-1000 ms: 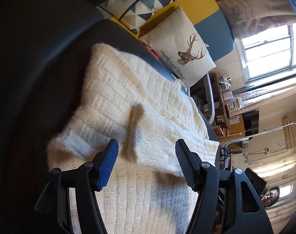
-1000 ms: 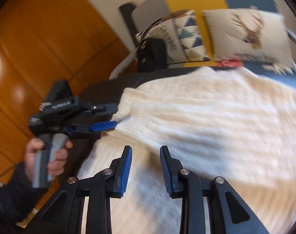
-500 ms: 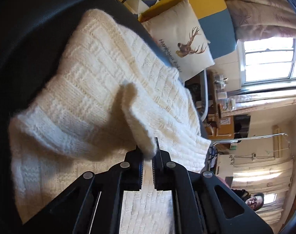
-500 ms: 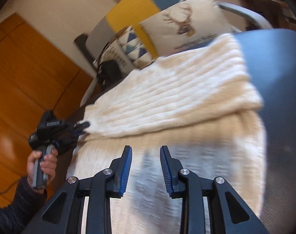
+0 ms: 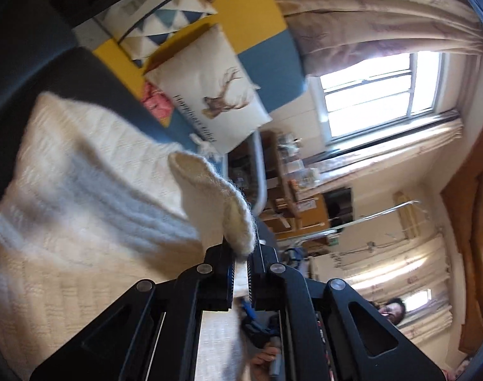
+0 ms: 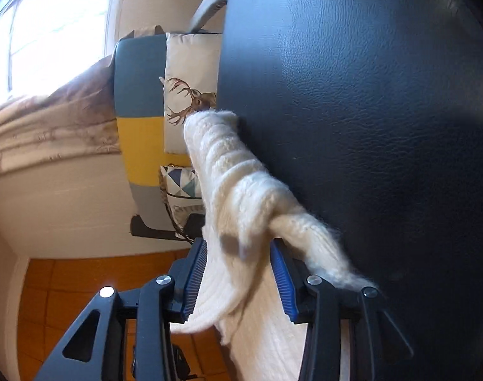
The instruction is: Fold clothes
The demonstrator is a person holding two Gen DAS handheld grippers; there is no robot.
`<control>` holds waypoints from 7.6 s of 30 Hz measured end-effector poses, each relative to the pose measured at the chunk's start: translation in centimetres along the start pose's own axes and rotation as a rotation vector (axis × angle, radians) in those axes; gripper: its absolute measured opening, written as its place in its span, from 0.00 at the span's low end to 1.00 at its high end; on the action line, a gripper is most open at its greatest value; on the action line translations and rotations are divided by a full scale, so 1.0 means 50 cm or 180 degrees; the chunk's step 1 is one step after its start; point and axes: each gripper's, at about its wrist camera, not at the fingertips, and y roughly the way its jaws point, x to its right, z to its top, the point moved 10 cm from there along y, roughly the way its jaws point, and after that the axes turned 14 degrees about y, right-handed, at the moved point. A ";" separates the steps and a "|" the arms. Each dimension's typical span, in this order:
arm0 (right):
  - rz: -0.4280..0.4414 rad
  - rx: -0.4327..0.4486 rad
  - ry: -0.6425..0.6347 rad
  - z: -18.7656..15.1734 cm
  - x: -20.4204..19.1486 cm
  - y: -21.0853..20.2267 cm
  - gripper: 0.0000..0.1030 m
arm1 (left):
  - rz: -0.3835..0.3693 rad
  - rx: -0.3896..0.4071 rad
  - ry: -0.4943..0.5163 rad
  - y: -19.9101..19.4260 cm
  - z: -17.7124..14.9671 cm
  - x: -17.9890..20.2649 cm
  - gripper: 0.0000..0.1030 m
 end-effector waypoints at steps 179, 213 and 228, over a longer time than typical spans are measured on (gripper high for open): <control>-0.2219 -0.0265 -0.4399 0.006 -0.047 0.137 0.05 | 0.0948 -0.1724 0.1450 0.470 -0.208 0.044 0.26; -0.2462 -0.0233 -0.3743 -0.027 -0.011 0.115 0.01 | 0.0749 -0.1940 0.1632 0.580 -0.249 0.065 0.27; -0.2377 -0.0372 -0.3670 -0.054 -0.072 0.196 0.12 | 0.0737 -0.1706 0.1290 0.464 -0.219 0.021 0.27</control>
